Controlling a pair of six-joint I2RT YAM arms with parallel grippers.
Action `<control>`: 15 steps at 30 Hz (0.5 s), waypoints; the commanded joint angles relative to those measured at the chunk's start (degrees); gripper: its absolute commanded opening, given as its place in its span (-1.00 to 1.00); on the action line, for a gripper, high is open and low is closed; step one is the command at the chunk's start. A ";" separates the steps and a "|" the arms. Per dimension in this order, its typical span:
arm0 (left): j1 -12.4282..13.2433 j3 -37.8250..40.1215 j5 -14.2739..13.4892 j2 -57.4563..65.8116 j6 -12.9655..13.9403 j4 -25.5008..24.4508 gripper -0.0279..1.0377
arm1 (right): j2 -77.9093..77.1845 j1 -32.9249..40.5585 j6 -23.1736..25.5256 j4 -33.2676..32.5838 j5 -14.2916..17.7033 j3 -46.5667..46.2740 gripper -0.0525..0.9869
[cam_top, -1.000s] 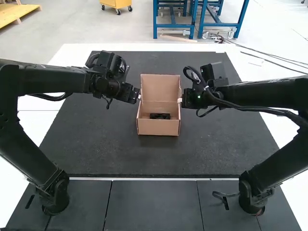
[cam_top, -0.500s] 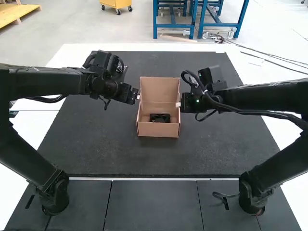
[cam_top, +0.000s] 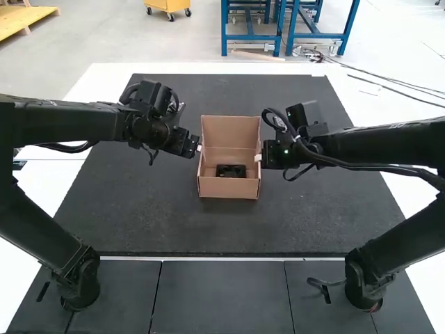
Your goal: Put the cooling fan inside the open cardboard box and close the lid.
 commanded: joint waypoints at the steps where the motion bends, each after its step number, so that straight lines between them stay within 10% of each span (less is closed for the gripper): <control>1: -0.56 -0.33 2.23 -1.84 0.06 0.29 0.86 | -1.40 1.17 -0.84 0.05 -0.77 -1.21 -0.93; 15: -2.23 -2.44 3.20 -3.69 -0.03 -1.29 0.86 | -1.40 1.96 -1.81 -0.57 -0.77 -2.18 -0.93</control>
